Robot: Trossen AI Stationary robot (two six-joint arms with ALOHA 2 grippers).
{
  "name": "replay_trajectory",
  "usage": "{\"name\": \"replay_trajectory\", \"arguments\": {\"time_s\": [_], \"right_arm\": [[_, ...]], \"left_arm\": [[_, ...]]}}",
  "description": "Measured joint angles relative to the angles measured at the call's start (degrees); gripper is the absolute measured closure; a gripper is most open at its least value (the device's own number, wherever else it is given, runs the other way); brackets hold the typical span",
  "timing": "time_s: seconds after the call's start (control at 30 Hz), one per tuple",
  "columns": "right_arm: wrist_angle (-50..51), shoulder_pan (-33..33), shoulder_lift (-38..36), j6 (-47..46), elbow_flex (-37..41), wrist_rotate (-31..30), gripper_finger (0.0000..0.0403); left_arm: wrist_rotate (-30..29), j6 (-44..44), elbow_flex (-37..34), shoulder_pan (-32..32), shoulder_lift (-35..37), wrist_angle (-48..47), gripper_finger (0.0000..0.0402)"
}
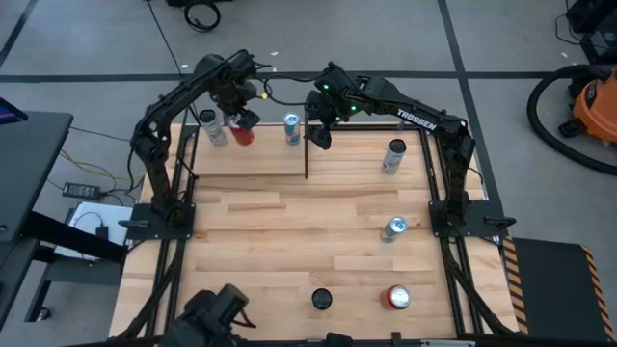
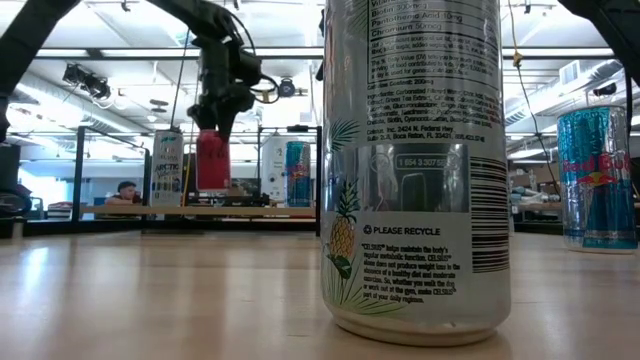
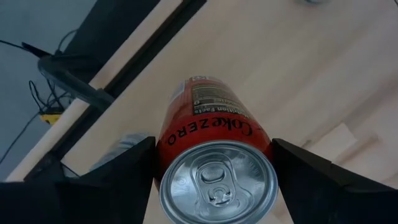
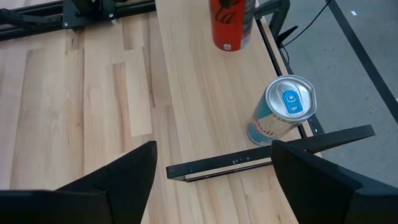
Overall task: Place canned beverage on shelf
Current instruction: Put the red soda can on the shelf
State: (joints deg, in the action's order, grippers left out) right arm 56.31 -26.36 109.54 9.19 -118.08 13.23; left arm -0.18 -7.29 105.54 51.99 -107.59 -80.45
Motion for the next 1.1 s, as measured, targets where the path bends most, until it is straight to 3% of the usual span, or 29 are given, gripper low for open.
{"name": "replay_trajectory", "arguments": {"time_s": [1.1], "right_arm": [[0.02, 0.01, 0.00, -0.02, 0.00, 0.20, 0.0080]], "left_arm": [[-1.43, 2.16, 0.00, 1.49, -2.41, 0.97, 0.0113]]}}
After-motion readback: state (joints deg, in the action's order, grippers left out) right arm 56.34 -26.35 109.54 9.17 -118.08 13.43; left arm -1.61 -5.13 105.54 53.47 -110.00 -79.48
